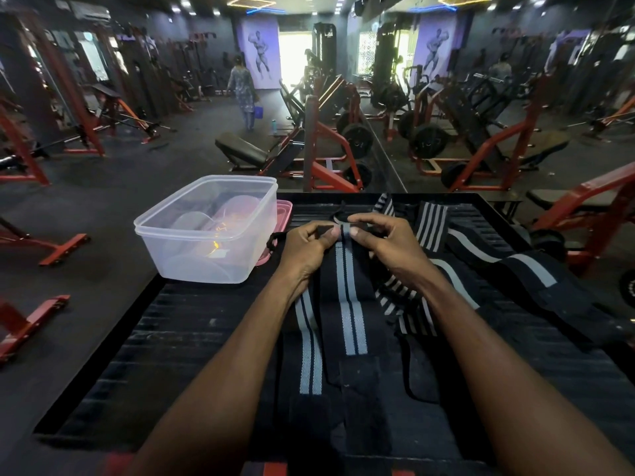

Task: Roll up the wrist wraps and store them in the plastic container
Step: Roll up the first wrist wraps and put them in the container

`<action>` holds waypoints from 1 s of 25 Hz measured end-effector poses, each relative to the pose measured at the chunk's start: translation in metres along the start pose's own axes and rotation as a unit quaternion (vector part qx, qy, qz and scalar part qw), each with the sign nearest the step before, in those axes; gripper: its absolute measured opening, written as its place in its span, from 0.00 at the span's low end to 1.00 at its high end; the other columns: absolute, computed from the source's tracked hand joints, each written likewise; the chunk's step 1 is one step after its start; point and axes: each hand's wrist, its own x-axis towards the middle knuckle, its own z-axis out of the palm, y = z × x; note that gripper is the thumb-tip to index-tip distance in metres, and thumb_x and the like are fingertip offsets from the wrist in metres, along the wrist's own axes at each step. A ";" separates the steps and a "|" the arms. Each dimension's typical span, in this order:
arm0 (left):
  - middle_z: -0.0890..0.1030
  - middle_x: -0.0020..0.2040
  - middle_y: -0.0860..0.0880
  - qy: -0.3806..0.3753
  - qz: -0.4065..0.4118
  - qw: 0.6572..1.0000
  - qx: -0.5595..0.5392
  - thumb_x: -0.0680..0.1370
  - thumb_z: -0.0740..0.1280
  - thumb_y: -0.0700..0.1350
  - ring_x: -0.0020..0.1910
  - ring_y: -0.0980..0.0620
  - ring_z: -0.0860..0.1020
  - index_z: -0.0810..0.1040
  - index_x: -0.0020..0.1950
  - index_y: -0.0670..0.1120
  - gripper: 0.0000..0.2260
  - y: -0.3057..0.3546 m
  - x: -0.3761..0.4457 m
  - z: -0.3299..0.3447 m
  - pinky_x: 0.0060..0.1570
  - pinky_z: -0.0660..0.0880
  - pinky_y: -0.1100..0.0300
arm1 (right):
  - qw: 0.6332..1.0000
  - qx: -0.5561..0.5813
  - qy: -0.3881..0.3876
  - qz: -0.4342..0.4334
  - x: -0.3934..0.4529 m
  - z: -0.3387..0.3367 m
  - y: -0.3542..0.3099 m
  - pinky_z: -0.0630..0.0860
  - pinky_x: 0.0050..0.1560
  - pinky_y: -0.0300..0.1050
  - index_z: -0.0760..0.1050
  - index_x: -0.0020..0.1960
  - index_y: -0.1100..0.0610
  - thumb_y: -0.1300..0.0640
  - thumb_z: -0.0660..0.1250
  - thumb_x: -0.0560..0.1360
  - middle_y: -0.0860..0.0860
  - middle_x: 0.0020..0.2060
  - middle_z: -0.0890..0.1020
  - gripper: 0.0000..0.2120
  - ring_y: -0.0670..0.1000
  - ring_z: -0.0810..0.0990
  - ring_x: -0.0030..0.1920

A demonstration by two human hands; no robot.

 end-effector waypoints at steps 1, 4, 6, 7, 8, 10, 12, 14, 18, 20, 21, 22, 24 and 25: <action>0.86 0.45 0.48 -0.003 0.010 1.000 0.013 0.77 0.71 0.36 0.44 0.54 0.84 0.83 0.48 0.45 0.05 -0.001 0.000 0.000 0.50 0.80 0.61 | 1.000 -0.012 0.000 0.006 0.001 0.000 0.001 0.79 0.59 0.56 0.85 0.55 0.56 0.59 0.72 0.77 0.53 0.50 0.87 0.07 0.56 0.84 0.53; 0.86 0.50 0.44 -0.018 -0.008 1.000 0.007 0.76 0.72 0.38 0.52 0.47 0.84 0.84 0.49 0.46 0.05 -0.004 0.002 0.002 0.58 0.79 0.53 | 0.998 -0.055 0.020 -0.027 0.003 -0.002 0.004 0.79 0.61 0.51 0.84 0.53 0.57 0.63 0.72 0.75 0.51 0.50 0.86 0.07 0.50 0.84 0.54; 0.87 0.47 0.43 -0.037 -0.062 0.997 -0.021 0.77 0.72 0.45 0.48 0.47 0.86 0.84 0.51 0.44 0.06 0.000 -0.001 0.004 0.53 0.81 0.52 | 0.998 -0.042 0.024 -0.035 0.003 -0.003 0.003 0.79 0.61 0.47 0.85 0.52 0.57 0.67 0.73 0.73 0.50 0.50 0.86 0.11 0.48 0.84 0.54; 0.86 0.43 0.44 -0.032 -0.067 0.997 0.002 0.78 0.72 0.47 0.42 0.51 0.86 0.84 0.51 0.42 0.09 0.002 -0.001 0.004 0.47 0.82 0.57 | 0.999 -0.035 0.020 -0.037 0.003 -0.004 0.002 0.79 0.60 0.45 0.85 0.52 0.57 0.69 0.73 0.72 0.50 0.51 0.86 0.12 0.48 0.84 0.55; 0.86 0.41 0.46 -0.021 -0.058 0.998 0.032 0.79 0.71 0.47 0.39 0.53 0.85 0.83 0.50 0.42 0.08 0.003 -0.001 0.004 0.41 0.80 0.62 | 0.999 -0.030 0.013 -0.040 0.002 -0.004 0.001 0.78 0.60 0.44 0.84 0.53 0.57 0.71 0.73 0.72 0.51 0.51 0.86 0.14 0.48 0.84 0.55; 0.85 0.44 0.47 -0.001 -0.036 0.998 0.048 0.79 0.71 0.43 0.42 0.51 0.84 0.83 0.51 0.43 0.05 0.002 0.000 0.001 0.41 0.79 0.63 | 0.999 -0.016 -0.003 -0.034 0.002 -0.004 0.001 0.78 0.59 0.41 0.84 0.55 0.59 0.70 0.74 0.72 0.51 0.53 0.86 0.14 0.47 0.83 0.56; 0.85 0.46 0.47 -0.003 -0.028 0.999 0.046 0.79 0.70 0.40 0.43 0.52 0.83 0.82 0.52 0.43 0.04 0.003 0.000 0.000 0.42 0.78 0.65 | 1.000 -0.014 -0.006 -0.001 0.001 -0.002 0.001 0.78 0.54 0.40 0.84 0.58 0.57 0.63 0.73 0.75 0.50 0.53 0.85 0.12 0.47 0.83 0.55; 0.83 0.45 0.49 -0.003 -0.014 0.997 0.076 0.79 0.69 0.37 0.42 0.55 0.81 0.80 0.54 0.42 0.05 0.002 0.001 0.000 0.39 0.76 0.71 | 0.999 -0.041 0.010 0.014 0.003 0.000 0.003 0.79 0.55 0.44 0.84 0.57 0.57 0.61 0.72 0.77 0.50 0.52 0.86 0.09 0.48 0.83 0.54; 0.85 0.44 0.49 -0.063 -0.090 0.993 0.039 0.80 0.69 0.48 0.44 0.50 0.82 0.81 0.55 0.44 0.09 0.001 0.000 0.002 0.38 0.75 0.65 | 0.998 -0.057 0.034 -0.016 0.004 0.001 0.006 0.77 0.64 0.50 0.85 0.54 0.58 0.68 0.73 0.73 0.50 0.52 0.86 0.12 0.48 0.83 0.57; 0.85 0.44 0.48 -0.067 -0.117 0.989 0.059 0.80 0.67 0.55 0.42 0.50 0.83 0.80 0.55 0.45 0.14 -0.001 0.002 0.002 0.41 0.75 0.60 | 0.998 -0.051 0.025 -0.024 0.002 -0.001 0.005 0.77 0.65 0.49 0.85 0.54 0.58 0.70 0.74 0.71 0.51 0.52 0.86 0.14 0.48 0.83 0.57; 0.84 0.45 0.48 -0.052 -0.110 0.990 0.073 0.81 0.66 0.54 0.43 0.51 0.82 0.79 0.54 0.46 0.12 -0.002 0.003 0.002 0.43 0.77 0.58 | 0.998 -0.048 0.017 -0.025 0.002 -0.001 0.004 0.78 0.64 0.47 0.85 0.55 0.58 0.70 0.74 0.71 0.51 0.53 0.86 0.15 0.48 0.83 0.57; 0.84 0.47 0.47 -0.036 -0.101 0.991 0.077 0.82 0.65 0.51 0.46 0.50 0.82 0.78 0.52 0.47 0.09 -0.003 0.005 0.001 0.48 0.78 0.55 | 0.999 -0.036 0.007 -0.019 0.001 -0.001 0.003 0.78 0.64 0.46 0.85 0.56 0.59 0.70 0.74 0.71 0.51 0.53 0.86 0.15 0.47 0.83 0.57; 0.82 0.46 0.48 -0.021 -0.084 0.993 0.080 0.83 0.64 0.47 0.49 0.50 0.80 0.77 0.50 0.48 0.05 -0.003 0.005 0.001 0.53 0.77 0.54 | 0.999 0.023 -0.006 0.023 0.000 0.001 0.000 0.78 0.61 0.44 0.84 0.58 0.59 0.68 0.71 0.75 0.52 0.54 0.86 0.13 0.47 0.83 0.55; 0.81 0.45 0.49 -0.016 -0.079 0.993 0.089 0.83 0.63 0.46 0.48 0.51 0.78 0.77 0.50 0.47 0.05 -0.003 0.006 0.001 0.51 0.75 0.56 | 0.997 0.061 -0.008 0.053 0.001 0.002 -0.001 0.78 0.58 0.43 0.83 0.58 0.58 0.67 0.68 0.77 0.53 0.54 0.86 0.12 0.48 0.83 0.52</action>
